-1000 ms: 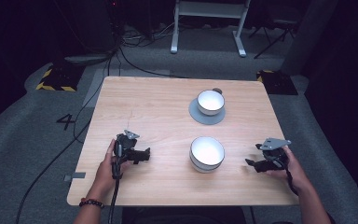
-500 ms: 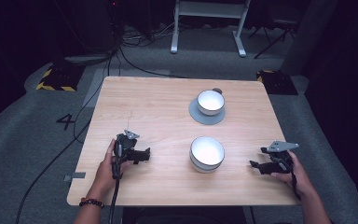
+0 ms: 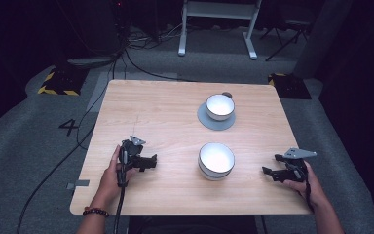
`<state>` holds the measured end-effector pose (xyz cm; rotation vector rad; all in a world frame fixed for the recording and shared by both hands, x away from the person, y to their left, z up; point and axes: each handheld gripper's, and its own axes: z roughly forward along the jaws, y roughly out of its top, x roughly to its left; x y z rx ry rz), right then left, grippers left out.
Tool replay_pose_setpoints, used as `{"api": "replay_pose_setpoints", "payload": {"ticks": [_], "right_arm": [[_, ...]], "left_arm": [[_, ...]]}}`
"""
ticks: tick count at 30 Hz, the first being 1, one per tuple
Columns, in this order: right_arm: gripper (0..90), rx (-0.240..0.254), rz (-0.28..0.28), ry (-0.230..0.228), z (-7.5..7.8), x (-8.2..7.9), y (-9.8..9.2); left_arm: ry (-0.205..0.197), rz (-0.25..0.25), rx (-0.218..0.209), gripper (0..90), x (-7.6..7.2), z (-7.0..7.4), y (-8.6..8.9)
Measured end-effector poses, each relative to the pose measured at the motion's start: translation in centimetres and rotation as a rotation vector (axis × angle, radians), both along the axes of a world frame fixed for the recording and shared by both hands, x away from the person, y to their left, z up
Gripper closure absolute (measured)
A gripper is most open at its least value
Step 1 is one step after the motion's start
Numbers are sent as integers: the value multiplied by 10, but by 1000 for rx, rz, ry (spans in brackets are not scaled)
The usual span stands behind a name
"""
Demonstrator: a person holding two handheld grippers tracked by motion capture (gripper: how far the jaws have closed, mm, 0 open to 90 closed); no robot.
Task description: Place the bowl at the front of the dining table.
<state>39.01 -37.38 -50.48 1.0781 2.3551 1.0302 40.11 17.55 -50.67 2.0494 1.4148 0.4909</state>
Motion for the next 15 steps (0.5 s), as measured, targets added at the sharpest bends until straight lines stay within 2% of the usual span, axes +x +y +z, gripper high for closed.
{"api": "replay_pose_setpoints", "payload": {"ticks": [15], "right_arm": [[172,-1,-1,-1,0,0,0]], "left_arm": [[3,1,3,0,0,0,0]]}}
